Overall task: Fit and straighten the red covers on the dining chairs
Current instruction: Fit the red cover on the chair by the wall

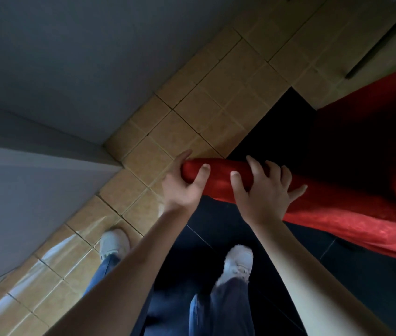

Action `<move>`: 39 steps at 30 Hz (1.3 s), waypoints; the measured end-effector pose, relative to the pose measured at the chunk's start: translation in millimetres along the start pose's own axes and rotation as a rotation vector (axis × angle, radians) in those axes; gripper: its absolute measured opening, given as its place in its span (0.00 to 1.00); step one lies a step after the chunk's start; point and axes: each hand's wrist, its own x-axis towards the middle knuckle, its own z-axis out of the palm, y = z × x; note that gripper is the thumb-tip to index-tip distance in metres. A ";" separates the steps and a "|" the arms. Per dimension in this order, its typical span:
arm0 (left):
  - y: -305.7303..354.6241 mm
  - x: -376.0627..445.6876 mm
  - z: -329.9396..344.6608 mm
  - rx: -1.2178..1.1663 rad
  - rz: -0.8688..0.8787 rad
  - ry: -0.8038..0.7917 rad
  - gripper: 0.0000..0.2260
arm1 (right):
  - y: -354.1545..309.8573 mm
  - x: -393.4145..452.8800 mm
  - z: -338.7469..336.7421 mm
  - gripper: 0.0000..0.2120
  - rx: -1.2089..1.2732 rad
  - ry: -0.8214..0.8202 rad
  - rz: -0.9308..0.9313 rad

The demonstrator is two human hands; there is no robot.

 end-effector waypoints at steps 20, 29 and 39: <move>-38.5 16.7 9.4 -0.308 0.229 -0.083 0.17 | -18.5 2.4 25.4 0.28 -0.117 0.284 -0.293; -36.4 19.0 24.5 -0.445 0.322 0.014 0.13 | -19.4 4.0 27.1 0.29 -0.102 0.375 -0.269; -40.3 24.1 35.9 -0.468 0.506 0.219 0.07 | -18.7 5.6 34.8 0.25 -0.065 0.536 -0.329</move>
